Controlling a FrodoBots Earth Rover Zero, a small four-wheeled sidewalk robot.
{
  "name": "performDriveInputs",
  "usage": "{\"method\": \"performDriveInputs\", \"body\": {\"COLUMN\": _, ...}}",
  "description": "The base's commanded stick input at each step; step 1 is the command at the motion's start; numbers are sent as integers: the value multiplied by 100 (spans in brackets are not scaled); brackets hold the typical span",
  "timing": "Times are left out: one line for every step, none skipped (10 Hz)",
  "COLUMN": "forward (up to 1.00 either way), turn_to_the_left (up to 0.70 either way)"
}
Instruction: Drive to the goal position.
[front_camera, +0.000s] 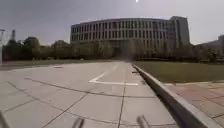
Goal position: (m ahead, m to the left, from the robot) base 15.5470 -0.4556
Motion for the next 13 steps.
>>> {"method": "performDriveInputs", "body": {"forward": 70, "turn_to_the_left": 0}}
{"method": "performDriveInputs", "body": {"forward": 70, "turn_to_the_left": 0}}
{"method": "performDriveInputs", "body": {"forward": 70, "turn_to_the_left": 0}}
{"method": "performDriveInputs", "body": {"forward": 70, "turn_to_the_left": 0}}
{"method": "performDriveInputs", "body": {"forward": 70, "turn_to_the_left": 0}}
{"method": "performDriveInputs", "body": {"forward": 70, "turn_to_the_left": 0}}
{"method": "performDriveInputs", "body": {"forward": 70, "turn_to_the_left": 0}}
{"method": "performDriveInputs", "body": {"forward": 70, "turn_to_the_left": 0}}
{"method": "performDriveInputs", "body": {"forward": 70, "turn_to_the_left": 0}}
{"method": "performDriveInputs", "body": {"forward": 70, "turn_to_the_left": 0}}
{"method": "performDriveInputs", "body": {"forward": 70, "turn_to_the_left": 0}}
{"method": "performDriveInputs", "body": {"forward": 70, "turn_to_the_left": 0}}
{"method": "performDriveInputs", "body": {"forward": 70, "turn_to_the_left": 0}}
